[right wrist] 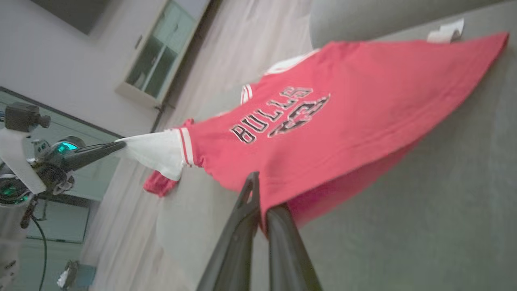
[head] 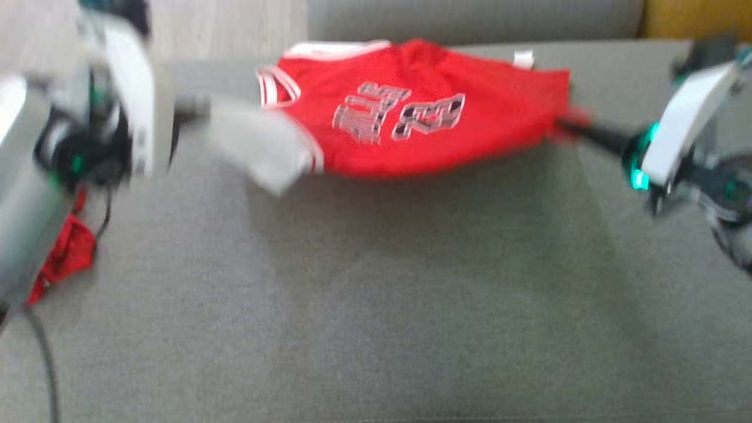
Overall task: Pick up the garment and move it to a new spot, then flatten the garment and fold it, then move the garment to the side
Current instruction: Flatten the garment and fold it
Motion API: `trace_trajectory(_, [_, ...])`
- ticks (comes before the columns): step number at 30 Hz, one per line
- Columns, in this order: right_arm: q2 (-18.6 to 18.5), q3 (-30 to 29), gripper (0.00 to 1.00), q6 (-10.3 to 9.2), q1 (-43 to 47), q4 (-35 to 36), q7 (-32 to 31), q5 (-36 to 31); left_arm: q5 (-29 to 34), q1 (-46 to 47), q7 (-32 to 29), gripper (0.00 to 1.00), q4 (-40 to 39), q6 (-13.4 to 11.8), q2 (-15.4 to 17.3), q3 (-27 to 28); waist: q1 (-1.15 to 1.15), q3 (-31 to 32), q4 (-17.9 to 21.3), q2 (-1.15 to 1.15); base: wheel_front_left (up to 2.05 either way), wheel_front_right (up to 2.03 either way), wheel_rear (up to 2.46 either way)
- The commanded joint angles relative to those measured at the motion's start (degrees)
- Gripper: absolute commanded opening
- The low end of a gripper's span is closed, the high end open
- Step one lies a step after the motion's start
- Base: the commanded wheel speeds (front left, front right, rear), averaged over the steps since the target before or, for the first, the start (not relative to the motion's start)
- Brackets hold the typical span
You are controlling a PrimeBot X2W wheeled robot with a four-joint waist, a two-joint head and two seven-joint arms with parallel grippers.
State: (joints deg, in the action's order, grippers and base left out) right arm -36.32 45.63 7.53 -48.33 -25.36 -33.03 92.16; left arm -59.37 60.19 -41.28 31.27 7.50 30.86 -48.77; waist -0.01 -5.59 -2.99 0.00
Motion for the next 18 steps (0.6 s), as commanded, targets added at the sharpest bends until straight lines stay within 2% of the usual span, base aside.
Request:
trace_trajectory(1, [-2.3,0.2,0.00,-0.04,0.6,2.0,-1.2,0.0,-2.0,0.9,-2.2,0.00,-3.4,0.0,4.5,1.6,0.01,3.3,0.3,0.00,0.00,0.00,0.00])
trace_trajectory(5, [-5.5,2.9,0.00,-0.04,6.5,3.8,-5.4,1.0,-9.1,-7.8,-11.4,0.00,-12.3,0.0,12.2,-1.4,0.01,5.5,0.9,0.00,0.00,0.00,0.00])
trace_trajectory(8, [-8.1,5.2,0.00,-0.04,10.4,4.1,-8.5,1.4,-13.9,-13.3,-16.6,0.00,-18.5,-0.4,16.8,-2.4,0.01,6.2,1.3,0.00,0.00,0.00,0.00])
trace_trajectory(12, [-11.4,8.4,0.00,-0.04,14.9,3.8,-12.9,2.5,-19.9,-18.9,-20.9,0.00,-27.3,-3.4,21.5,-2.7,0.01,6.1,1.6,0.00,0.00,0.00,0.00])
trace_trajectory(18, [-15.3,11.5,0.00,-0.04,17.6,5.5,-18.6,5.6,-25.0,-23.2,-24.5,0.00,-37.8,-8.2,27.4,-2.5,0.01,4.9,2.3,0.00,0.00,0.00,0.00])
